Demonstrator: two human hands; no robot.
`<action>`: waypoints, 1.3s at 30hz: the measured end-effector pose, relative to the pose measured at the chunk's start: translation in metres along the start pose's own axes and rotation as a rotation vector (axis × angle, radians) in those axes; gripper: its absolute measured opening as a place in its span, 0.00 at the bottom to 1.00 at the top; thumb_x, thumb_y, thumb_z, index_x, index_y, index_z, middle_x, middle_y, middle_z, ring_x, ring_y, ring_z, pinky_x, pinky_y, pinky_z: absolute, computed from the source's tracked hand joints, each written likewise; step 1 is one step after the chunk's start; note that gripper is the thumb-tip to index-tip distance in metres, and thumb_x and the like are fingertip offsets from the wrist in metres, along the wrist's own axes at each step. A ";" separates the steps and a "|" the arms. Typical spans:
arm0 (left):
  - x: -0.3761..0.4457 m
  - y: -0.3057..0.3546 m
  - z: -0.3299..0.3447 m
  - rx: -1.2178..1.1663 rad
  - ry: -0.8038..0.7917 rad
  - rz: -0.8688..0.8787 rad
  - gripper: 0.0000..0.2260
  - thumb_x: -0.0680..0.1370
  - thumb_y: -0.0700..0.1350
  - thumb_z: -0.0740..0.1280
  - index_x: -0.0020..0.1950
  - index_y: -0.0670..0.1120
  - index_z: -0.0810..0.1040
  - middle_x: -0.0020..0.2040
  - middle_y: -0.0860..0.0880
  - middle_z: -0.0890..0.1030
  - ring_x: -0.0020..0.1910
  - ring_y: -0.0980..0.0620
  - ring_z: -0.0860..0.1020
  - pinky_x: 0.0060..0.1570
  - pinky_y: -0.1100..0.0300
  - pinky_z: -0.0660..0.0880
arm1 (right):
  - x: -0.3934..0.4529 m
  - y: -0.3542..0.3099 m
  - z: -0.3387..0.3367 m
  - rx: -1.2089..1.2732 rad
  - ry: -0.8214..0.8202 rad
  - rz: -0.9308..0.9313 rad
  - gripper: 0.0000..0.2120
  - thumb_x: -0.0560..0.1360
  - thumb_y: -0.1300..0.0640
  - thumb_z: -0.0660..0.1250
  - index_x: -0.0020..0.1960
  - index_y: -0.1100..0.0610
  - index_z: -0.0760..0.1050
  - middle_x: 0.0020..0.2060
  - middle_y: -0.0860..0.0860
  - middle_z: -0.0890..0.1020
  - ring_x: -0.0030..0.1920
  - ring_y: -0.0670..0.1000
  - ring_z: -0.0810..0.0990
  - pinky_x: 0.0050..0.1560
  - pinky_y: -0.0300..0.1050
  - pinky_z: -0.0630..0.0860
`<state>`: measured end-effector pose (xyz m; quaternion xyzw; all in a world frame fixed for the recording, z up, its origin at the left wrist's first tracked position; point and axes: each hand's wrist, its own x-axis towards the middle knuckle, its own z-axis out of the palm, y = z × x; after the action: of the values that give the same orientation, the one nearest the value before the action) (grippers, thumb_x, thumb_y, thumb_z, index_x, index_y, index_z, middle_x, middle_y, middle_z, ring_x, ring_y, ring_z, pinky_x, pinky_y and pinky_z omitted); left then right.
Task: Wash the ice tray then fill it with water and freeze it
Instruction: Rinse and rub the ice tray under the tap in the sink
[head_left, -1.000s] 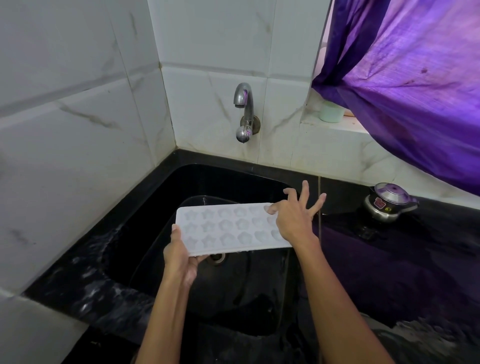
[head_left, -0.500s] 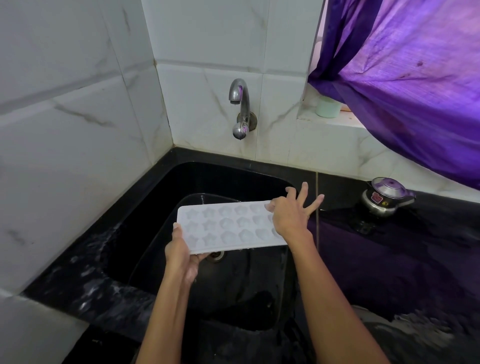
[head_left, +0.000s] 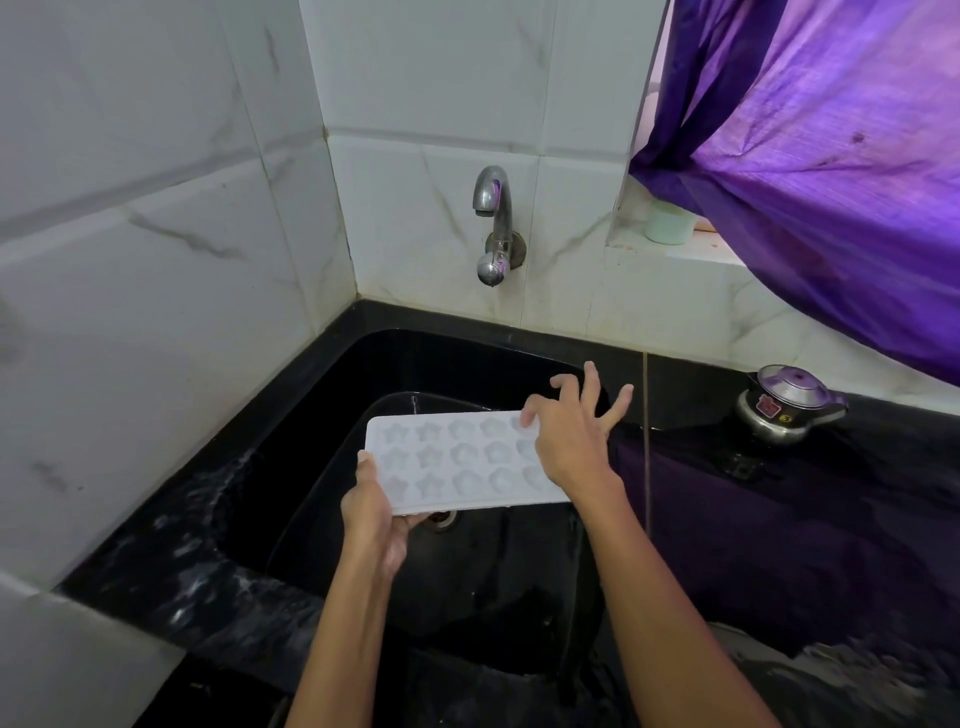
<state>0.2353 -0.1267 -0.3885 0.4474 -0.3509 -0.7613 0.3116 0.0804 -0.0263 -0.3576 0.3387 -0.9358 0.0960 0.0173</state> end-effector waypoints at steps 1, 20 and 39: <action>0.000 0.000 0.000 0.000 -0.004 -0.001 0.18 0.82 0.55 0.53 0.47 0.45 0.76 0.45 0.44 0.82 0.45 0.44 0.81 0.44 0.45 0.78 | 0.000 -0.002 0.000 -0.015 -0.025 -0.013 0.21 0.71 0.72 0.63 0.54 0.48 0.78 0.73 0.54 0.60 0.77 0.62 0.38 0.67 0.73 0.31; 0.005 0.001 -0.001 0.019 0.016 0.006 0.18 0.82 0.56 0.53 0.48 0.46 0.76 0.44 0.44 0.83 0.44 0.44 0.81 0.42 0.46 0.78 | 0.001 -0.006 0.002 -0.053 -0.083 0.006 0.24 0.73 0.70 0.64 0.59 0.44 0.78 0.76 0.55 0.57 0.77 0.63 0.37 0.67 0.73 0.31; 0.004 0.002 0.002 0.013 0.014 0.014 0.17 0.82 0.55 0.53 0.47 0.46 0.76 0.44 0.45 0.82 0.44 0.45 0.81 0.43 0.46 0.78 | 0.003 -0.008 0.001 0.004 -0.064 0.026 0.22 0.72 0.71 0.64 0.57 0.49 0.78 0.73 0.55 0.60 0.78 0.62 0.39 0.69 0.73 0.33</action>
<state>0.2324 -0.1310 -0.3881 0.4524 -0.3568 -0.7536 0.3165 0.0832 -0.0349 -0.3571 0.3297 -0.9399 0.0874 -0.0144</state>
